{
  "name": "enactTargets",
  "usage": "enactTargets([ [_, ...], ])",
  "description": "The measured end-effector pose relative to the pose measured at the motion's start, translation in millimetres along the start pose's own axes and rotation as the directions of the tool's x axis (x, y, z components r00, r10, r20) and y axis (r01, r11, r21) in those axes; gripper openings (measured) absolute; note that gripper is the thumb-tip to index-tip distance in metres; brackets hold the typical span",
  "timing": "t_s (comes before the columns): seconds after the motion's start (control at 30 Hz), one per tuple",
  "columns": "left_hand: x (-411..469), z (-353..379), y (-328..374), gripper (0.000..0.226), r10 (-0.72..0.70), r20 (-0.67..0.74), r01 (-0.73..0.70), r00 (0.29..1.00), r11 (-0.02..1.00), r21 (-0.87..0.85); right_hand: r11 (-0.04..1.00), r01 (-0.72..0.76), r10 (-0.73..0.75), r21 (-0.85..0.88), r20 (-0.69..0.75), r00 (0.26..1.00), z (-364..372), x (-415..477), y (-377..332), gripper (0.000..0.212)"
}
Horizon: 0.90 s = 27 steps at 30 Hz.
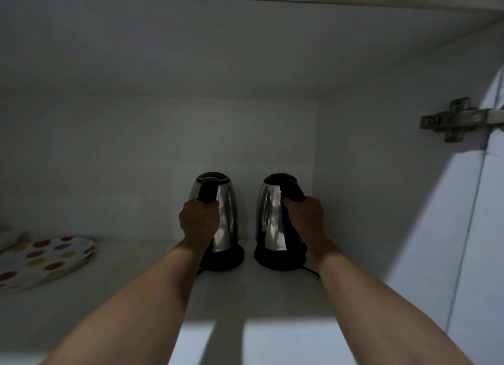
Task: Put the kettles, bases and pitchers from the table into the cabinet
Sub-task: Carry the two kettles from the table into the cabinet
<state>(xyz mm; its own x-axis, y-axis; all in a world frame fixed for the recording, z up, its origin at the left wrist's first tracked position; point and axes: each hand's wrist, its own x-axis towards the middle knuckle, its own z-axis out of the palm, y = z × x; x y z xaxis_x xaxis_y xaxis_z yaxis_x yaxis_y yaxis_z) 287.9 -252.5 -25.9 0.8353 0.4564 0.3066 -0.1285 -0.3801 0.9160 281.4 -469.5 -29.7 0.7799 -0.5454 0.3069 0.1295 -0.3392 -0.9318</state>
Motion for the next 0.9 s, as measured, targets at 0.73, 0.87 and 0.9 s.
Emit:
enactTargets([
  [0.73, 15, 40, -9, 0.031, -0.033, -0.005, 0.033, 0.999, 0.999, 0.03, 1.0, -0.016, 0.016, -0.014, 0.047, 0.999, 17, 26, 32, 0.021],
  [0.87, 15, 45, -9, 0.033, -0.04, -0.006, 0.04, 0.999, 0.999, 0.028, 1.0, -0.011, 0.011, -0.008, 0.04, 0.999, 16, 30, 34, 0.02],
  [0.9, 14, 47, -9, 0.032, -0.043, -0.012, 0.044, 0.999, 0.999, 0.031, 1.0, -0.012, 0.012, -0.01, 0.038, 0.999, 16, 30, 35, 0.02],
])
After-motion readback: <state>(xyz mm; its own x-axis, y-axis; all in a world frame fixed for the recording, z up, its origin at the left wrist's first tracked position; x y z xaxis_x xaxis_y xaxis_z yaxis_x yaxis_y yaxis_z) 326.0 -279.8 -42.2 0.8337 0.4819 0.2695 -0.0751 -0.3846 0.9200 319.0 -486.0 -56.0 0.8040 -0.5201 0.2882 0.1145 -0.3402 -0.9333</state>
